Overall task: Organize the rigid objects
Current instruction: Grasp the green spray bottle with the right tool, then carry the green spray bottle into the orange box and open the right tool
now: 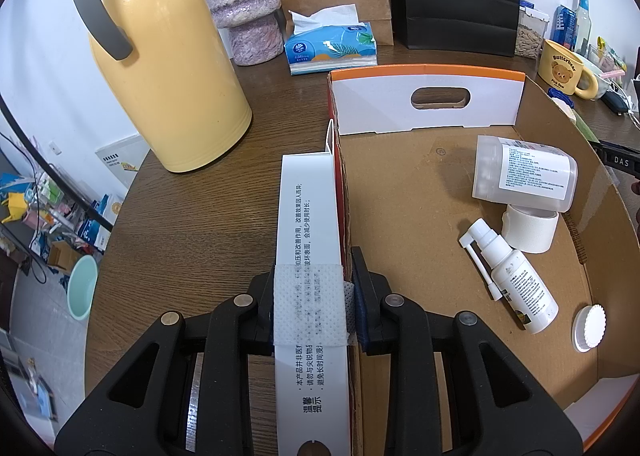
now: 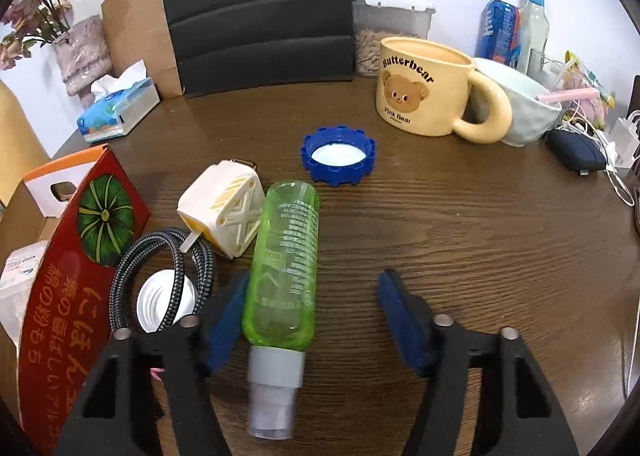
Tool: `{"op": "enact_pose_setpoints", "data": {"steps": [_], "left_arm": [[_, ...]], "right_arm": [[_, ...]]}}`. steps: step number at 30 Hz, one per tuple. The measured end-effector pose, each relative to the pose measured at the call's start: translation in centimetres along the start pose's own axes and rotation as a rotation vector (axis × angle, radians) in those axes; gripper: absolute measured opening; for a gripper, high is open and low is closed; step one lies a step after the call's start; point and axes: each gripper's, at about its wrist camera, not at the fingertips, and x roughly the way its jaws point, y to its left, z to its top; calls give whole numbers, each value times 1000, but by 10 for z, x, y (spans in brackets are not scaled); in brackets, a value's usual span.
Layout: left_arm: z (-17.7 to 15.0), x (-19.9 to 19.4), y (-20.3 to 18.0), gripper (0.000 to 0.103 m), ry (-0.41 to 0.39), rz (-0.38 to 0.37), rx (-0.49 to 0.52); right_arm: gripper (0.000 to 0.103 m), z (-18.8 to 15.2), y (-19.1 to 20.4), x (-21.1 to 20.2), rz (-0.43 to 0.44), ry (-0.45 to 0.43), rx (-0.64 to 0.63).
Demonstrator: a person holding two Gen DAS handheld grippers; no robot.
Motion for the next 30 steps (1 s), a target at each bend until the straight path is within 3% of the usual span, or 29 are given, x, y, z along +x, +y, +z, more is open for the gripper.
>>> {"op": "enact_pose_setpoints", "data": {"steps": [3, 6, 30], "left_arm": [[0, 0, 0, 24, 0, 0, 0], [0, 0, 0, 24, -1, 1, 1], [0, 0, 0, 24, 0, 0, 0]], "right_arm": [[44, 0, 4, -1, 12, -5, -15], [35, -2, 3, -3, 13, -11, -3], [35, -23, 8, -43, -29, -143, 36]]}}
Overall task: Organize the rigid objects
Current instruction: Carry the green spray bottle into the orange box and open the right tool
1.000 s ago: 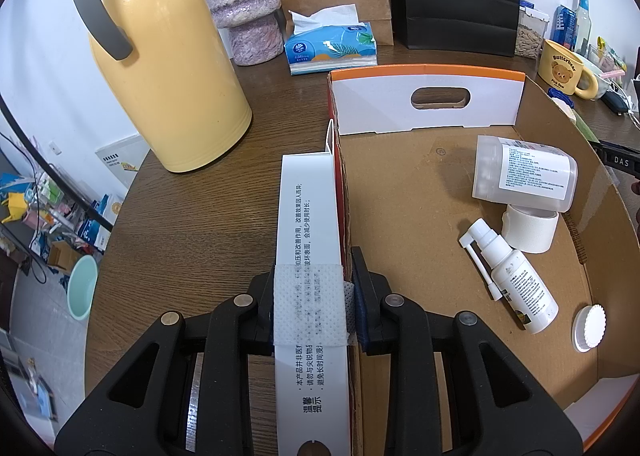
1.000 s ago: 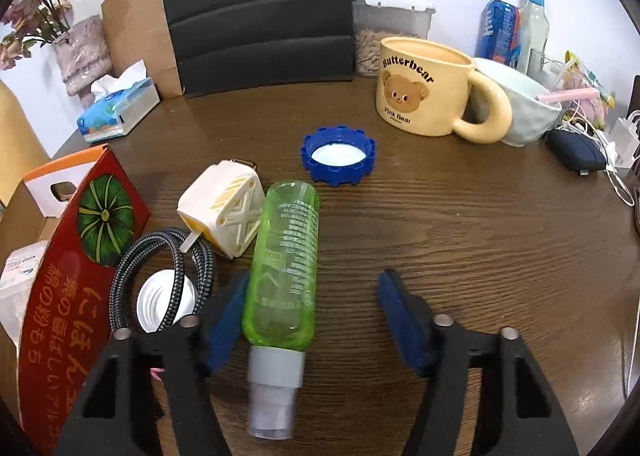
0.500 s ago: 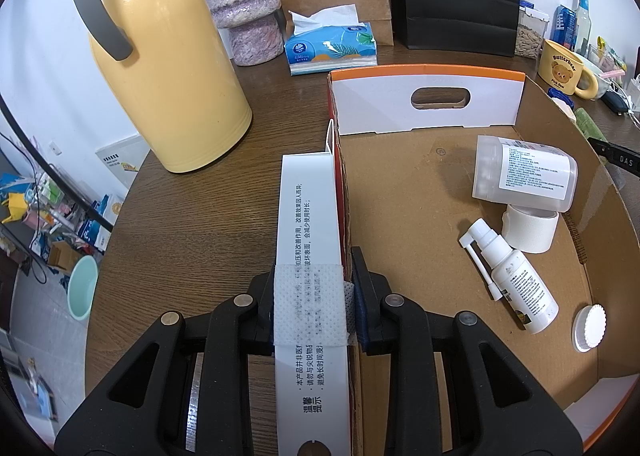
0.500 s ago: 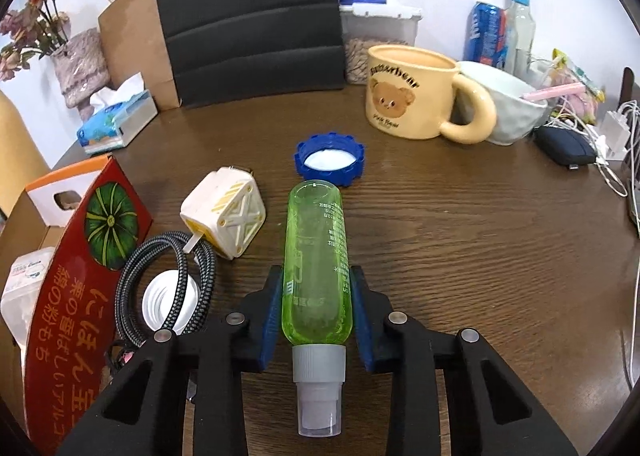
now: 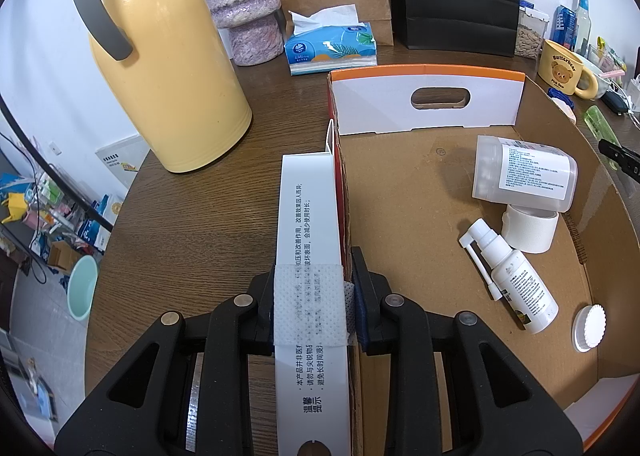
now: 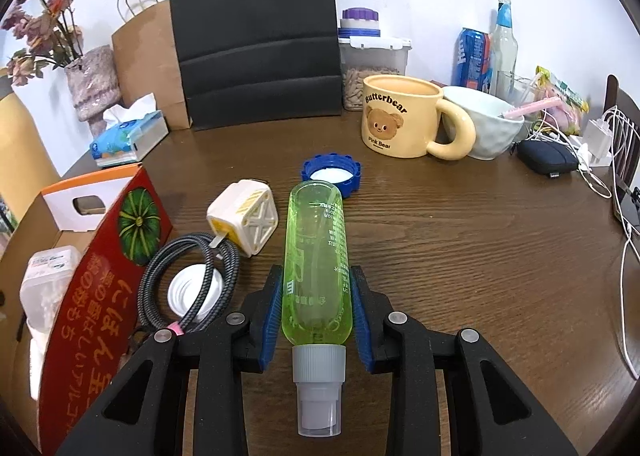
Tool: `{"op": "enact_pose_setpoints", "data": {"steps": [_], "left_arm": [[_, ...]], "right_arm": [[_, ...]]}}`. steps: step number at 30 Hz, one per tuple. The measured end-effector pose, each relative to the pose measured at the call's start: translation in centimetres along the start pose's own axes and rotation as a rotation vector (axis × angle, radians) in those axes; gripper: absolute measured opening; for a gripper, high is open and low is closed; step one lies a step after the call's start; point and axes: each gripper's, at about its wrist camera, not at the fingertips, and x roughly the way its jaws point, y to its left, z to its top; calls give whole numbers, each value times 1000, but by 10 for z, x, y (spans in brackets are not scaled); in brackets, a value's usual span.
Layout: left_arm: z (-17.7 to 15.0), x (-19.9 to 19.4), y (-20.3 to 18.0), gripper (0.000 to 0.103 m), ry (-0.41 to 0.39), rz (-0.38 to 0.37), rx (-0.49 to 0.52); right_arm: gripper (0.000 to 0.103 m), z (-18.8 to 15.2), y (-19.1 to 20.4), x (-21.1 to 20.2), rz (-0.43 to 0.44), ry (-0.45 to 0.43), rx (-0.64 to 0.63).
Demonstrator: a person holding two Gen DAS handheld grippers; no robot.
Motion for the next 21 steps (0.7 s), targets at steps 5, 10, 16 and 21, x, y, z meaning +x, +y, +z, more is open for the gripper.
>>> {"op": "enact_pose_setpoints", "data": {"steps": [5, 10, 16, 21], "left_arm": [[0, 0, 0, 24, 0, 0, 0], [0, 0, 0, 24, 0, 0, 0], [0, 0, 0, 24, 0, 0, 0], [0, 0, 0, 24, 0, 0, 0]], "right_arm": [[35, -6, 6, -9, 18, -12, -11], [35, -10, 14, -21, 44, -33, -24], [35, -12, 24, -34, 68, -55, -41], [35, -12, 35, -45, 95, -69, -60]]}}
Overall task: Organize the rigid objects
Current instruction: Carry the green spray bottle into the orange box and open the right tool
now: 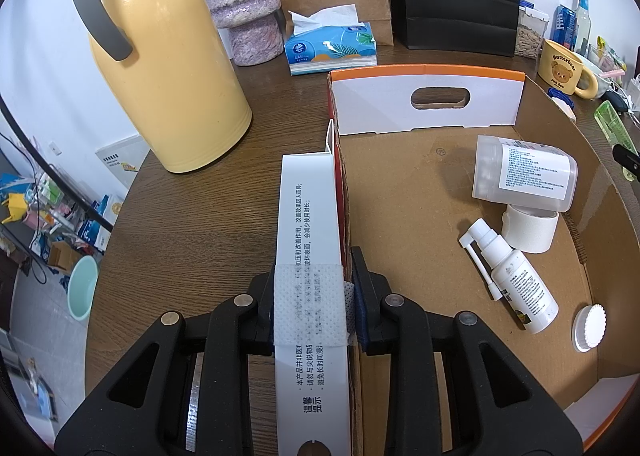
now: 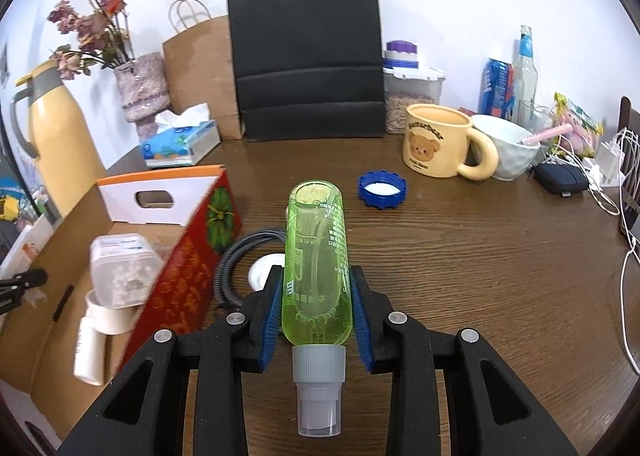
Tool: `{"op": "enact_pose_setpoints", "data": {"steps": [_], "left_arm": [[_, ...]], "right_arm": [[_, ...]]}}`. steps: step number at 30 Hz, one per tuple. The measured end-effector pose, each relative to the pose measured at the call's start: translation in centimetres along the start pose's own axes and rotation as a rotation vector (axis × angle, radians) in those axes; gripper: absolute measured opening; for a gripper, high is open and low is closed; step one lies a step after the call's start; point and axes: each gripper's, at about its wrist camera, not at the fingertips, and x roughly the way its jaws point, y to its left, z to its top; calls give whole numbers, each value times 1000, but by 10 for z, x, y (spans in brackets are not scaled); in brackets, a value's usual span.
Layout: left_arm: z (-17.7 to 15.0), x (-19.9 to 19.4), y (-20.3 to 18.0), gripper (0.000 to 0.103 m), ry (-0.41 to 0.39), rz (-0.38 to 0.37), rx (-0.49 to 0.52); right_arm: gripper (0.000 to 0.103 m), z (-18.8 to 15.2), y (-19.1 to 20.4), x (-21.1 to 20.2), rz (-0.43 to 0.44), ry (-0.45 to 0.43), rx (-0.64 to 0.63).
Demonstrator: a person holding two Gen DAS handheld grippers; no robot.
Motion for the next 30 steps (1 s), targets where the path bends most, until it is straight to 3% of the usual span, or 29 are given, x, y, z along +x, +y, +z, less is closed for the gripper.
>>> {"op": "enact_pose_setpoints", "data": {"steps": [15, 30], "left_arm": [[1, 0, 0, 24, 1, -1, 1], [1, 0, 0, 24, 0, -2, 0]], "right_arm": [[35, 28, 64, -25, 119, -68, -140], [35, 44, 133, -5, 211, -4, -300]]}}
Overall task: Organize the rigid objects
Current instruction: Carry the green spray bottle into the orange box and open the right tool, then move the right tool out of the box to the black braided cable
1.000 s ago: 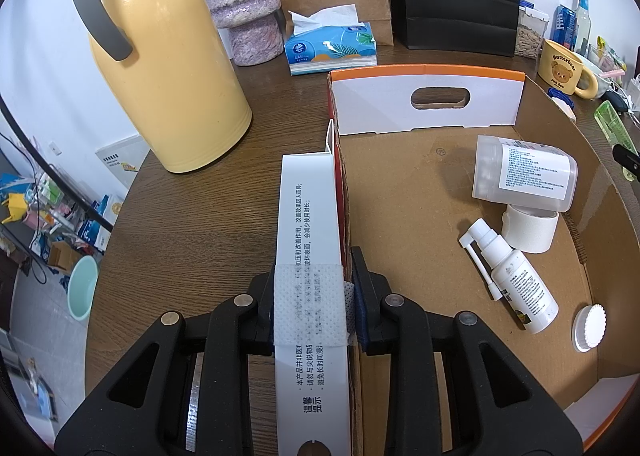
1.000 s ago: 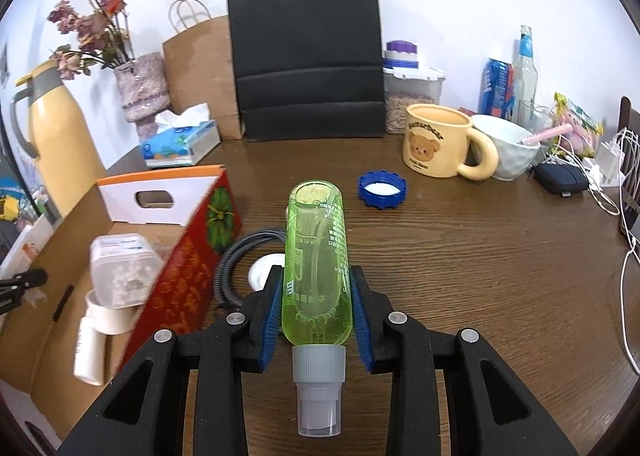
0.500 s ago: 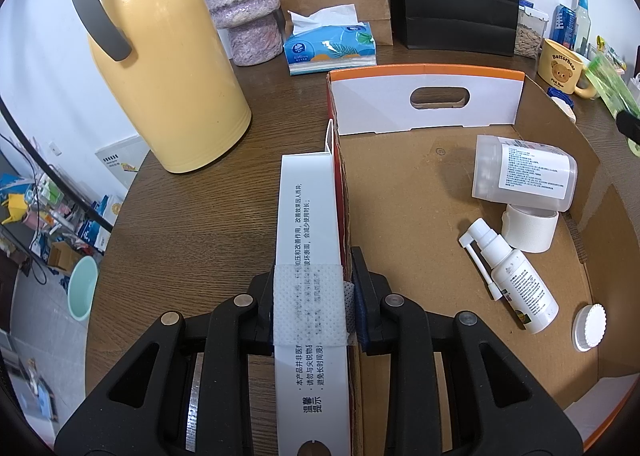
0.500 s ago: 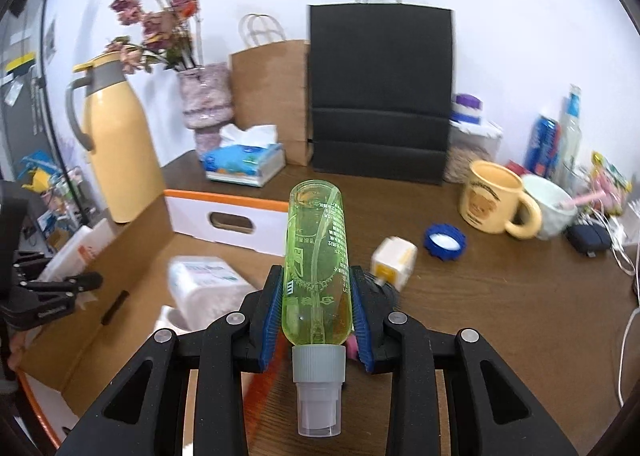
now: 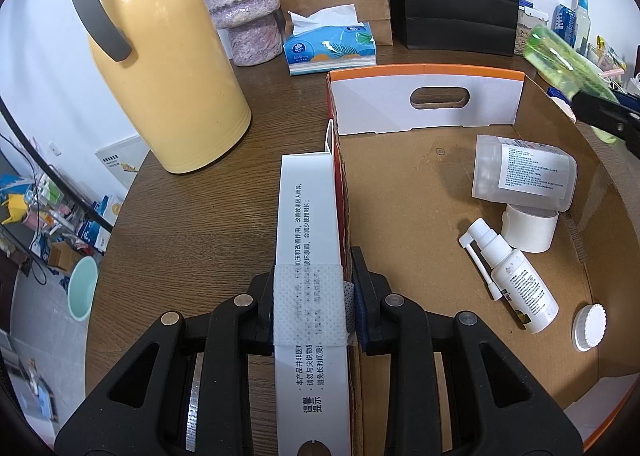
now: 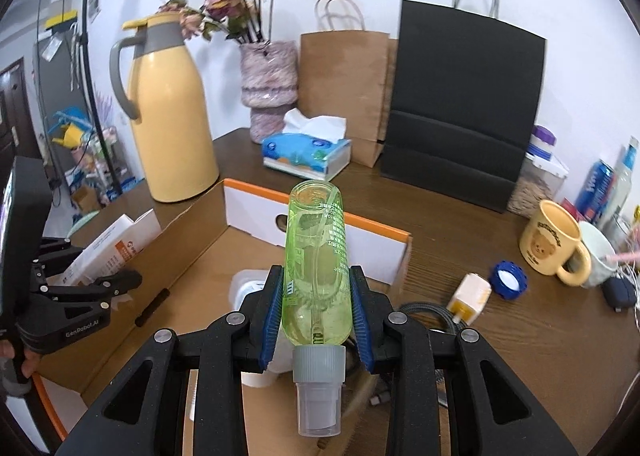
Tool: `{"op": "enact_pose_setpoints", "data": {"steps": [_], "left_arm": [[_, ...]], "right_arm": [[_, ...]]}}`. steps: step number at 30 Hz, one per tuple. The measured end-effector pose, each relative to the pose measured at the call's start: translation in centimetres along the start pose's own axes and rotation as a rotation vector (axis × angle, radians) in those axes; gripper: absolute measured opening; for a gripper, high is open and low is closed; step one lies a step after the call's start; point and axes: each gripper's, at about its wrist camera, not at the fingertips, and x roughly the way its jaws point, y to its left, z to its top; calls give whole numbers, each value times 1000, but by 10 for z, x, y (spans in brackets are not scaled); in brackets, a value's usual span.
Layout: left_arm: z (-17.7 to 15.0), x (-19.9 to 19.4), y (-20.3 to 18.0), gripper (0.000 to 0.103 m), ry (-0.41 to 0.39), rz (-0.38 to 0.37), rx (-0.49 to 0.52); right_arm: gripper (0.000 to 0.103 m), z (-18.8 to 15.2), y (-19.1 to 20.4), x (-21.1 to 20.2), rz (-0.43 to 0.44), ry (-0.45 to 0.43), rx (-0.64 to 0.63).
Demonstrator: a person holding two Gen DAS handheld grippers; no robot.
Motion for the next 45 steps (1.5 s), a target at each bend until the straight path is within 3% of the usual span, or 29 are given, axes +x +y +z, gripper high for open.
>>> {"op": "enact_pose_setpoints", "data": {"steps": [15, 20, 21, 22, 24, 45], "left_arm": [[0, 0, 0, 24, 0, 1, 0], [0, 0, 0, 24, 0, 1, 0], [0, 0, 0, 24, 0, 1, 0], [0, 0, 0, 24, 0, 1, 0], [0, -1, 0, 24, 0, 1, 0], [2, 0, -1, 24, -1, 1, 2]], "right_arm": [[35, 4, 13, 24, 40, 67, -10], [37, 3, 14, 28, 15, 78, -15], [44, 3, 14, 28, 5, 75, -18], [64, 4, 14, 26, -3, 71, -16], [92, 4, 13, 23, -19, 56, -14], [92, 4, 9, 20, -39, 44, -8]]}}
